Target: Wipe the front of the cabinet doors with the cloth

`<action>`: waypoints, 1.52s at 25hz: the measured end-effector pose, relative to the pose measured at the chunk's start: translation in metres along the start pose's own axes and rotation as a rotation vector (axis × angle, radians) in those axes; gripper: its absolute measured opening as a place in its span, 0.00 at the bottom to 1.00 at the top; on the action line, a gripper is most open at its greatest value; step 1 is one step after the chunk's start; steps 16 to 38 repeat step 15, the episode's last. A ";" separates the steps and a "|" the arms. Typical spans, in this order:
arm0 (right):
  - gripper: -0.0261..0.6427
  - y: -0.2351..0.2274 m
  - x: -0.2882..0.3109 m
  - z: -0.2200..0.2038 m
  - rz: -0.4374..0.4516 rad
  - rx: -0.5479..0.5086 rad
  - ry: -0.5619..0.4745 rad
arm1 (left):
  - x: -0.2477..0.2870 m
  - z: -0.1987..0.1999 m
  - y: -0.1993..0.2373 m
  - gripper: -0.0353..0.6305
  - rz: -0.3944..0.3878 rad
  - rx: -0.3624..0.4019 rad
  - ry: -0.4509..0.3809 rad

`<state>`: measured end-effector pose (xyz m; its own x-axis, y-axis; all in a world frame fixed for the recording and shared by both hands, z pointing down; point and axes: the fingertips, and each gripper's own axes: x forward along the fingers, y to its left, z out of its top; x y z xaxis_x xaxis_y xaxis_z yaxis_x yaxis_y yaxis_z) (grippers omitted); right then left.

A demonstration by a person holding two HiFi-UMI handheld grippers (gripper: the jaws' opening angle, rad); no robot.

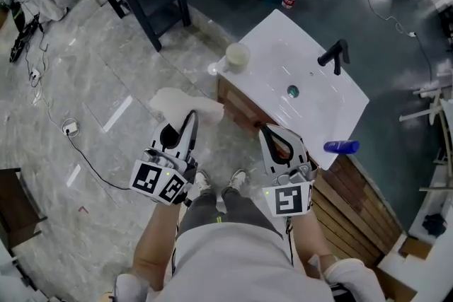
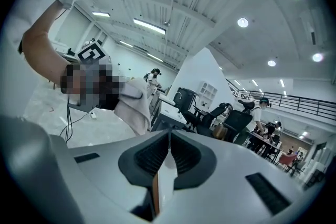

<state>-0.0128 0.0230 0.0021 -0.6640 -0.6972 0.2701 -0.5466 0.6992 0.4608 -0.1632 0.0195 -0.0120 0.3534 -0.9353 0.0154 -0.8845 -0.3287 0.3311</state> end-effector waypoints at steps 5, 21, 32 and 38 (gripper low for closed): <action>0.11 -0.012 -0.006 0.007 -0.037 0.010 -0.008 | 0.003 0.015 -0.005 0.14 -0.006 0.021 -0.029; 0.10 -0.003 -0.010 0.029 -0.013 -0.004 -0.016 | -0.006 0.025 -0.003 0.14 0.008 -0.014 -0.058; 0.10 -0.003 -0.010 0.029 -0.013 -0.004 -0.016 | -0.006 0.025 -0.003 0.14 0.008 -0.014 -0.058; 0.10 -0.003 -0.010 0.029 -0.013 -0.004 -0.016 | -0.006 0.025 -0.003 0.14 0.008 -0.014 -0.058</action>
